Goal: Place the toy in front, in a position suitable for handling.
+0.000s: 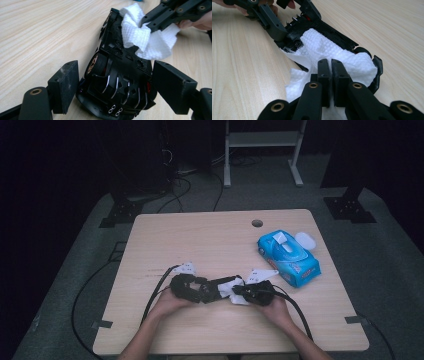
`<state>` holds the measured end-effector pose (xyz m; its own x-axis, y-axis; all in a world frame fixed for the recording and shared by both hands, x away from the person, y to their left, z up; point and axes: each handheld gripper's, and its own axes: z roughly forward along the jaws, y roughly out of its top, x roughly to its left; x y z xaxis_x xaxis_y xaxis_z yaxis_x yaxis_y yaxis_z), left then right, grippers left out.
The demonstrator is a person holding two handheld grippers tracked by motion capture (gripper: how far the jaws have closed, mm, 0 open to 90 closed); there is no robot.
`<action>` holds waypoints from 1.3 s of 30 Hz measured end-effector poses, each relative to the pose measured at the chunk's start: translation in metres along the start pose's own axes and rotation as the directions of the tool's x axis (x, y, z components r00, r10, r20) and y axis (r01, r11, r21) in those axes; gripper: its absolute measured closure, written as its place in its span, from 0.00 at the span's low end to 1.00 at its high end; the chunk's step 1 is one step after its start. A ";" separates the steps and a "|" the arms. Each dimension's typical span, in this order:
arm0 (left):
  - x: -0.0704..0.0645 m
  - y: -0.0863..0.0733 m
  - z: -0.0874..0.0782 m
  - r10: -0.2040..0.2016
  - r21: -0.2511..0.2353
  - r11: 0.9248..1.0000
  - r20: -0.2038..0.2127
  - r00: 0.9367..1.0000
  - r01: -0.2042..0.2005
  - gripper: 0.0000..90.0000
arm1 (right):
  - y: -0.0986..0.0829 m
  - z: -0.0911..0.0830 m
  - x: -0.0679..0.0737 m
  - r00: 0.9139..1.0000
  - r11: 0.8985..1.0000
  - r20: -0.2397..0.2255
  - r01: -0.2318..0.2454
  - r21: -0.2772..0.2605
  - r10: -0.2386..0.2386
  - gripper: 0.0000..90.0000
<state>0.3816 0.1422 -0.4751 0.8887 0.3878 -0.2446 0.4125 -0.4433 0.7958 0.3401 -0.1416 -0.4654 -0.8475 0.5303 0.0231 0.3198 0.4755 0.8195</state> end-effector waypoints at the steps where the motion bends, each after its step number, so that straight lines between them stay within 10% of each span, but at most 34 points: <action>1: 0.000 0.000 0.001 -0.002 0.002 1.000 -0.007 1.000 0.002 0.25 | 0.000 0.000 0.000 1.000 1.000 -0.005 -0.002 0.000 0.002 0.95; 22: -0.003 0.004 0.003 -0.056 0.070 0.996 0.014 0.998 0.055 0.28 | -0.002 0.000 0.006 1.000 1.000 -0.001 0.021 -0.004 -0.021 0.95; 31: -0.009 0.005 0.002 0.028 0.057 0.998 0.029 0.999 -0.030 0.35 | -0.003 -0.001 0.006 1.000 1.000 0.012 0.019 -0.011 -0.019 0.96; 39: -0.005 0.007 0.000 -0.058 0.085 0.995 -0.005 0.998 0.059 0.29 | -0.002 -0.001 0.008 0.999 1.000 0.013 0.031 0.001 -0.031 0.96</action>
<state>0.3797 0.1372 -0.4686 0.8620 0.4172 -0.2879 0.4795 -0.4869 0.7301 0.3320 -0.1394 -0.4664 -0.8515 0.5242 -0.0097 0.2935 0.4921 0.8196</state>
